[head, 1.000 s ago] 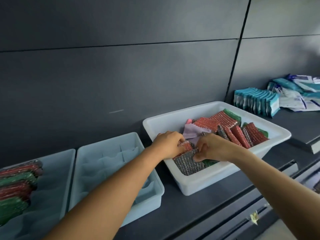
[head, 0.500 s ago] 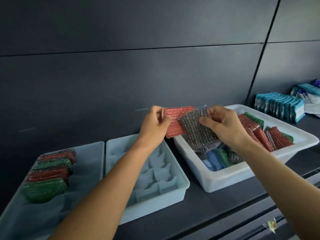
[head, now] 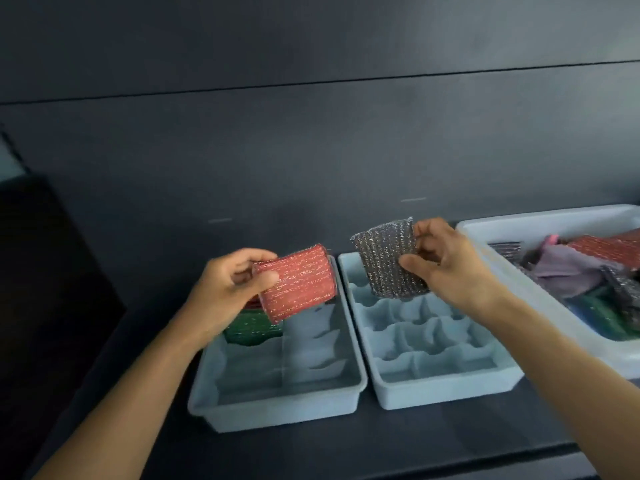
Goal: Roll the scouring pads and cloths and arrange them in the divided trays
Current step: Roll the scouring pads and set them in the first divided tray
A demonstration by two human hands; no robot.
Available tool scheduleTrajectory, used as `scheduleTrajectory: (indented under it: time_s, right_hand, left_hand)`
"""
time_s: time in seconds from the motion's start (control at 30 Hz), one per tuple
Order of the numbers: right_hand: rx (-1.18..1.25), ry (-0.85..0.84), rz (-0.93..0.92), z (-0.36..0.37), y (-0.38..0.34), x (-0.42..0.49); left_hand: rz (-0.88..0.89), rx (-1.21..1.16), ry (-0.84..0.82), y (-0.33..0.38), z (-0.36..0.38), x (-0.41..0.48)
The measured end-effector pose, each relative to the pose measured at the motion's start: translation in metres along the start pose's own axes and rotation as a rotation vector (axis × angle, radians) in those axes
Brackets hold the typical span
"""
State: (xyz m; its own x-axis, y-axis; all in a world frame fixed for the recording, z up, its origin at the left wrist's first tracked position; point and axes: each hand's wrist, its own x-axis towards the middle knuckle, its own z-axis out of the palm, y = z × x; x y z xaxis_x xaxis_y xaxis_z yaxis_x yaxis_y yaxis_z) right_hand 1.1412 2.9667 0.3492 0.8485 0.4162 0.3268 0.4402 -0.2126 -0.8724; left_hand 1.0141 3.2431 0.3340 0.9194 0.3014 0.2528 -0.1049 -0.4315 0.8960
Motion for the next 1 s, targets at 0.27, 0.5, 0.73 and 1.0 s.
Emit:
scheduleTrajectory:
  time_s: [0.27,0.5,0.73,1.0]
  right_hand:
    - [0.046,-0.066,-0.045,0.079,-0.026,0.005]
    - [0.011,-0.101,-0.090,0.107,-0.028,0.002]
    - [-0.044,-0.195,-0.056,0.149,-0.020,-0.009]
    - [-0.042,-0.063,-0.050,0.179,-0.019,-0.006]
  left_hand:
    - [-0.033,0.319,-0.068,-0.049,-0.059,-0.018]
    - [0.104,0.640,-0.003,-0.073,-0.052,-0.015]
    - [0.080,0.678,-0.041,-0.085,-0.054,-0.008]
    - [0.143,0.693,-0.170,-0.090,-0.065,-0.009]
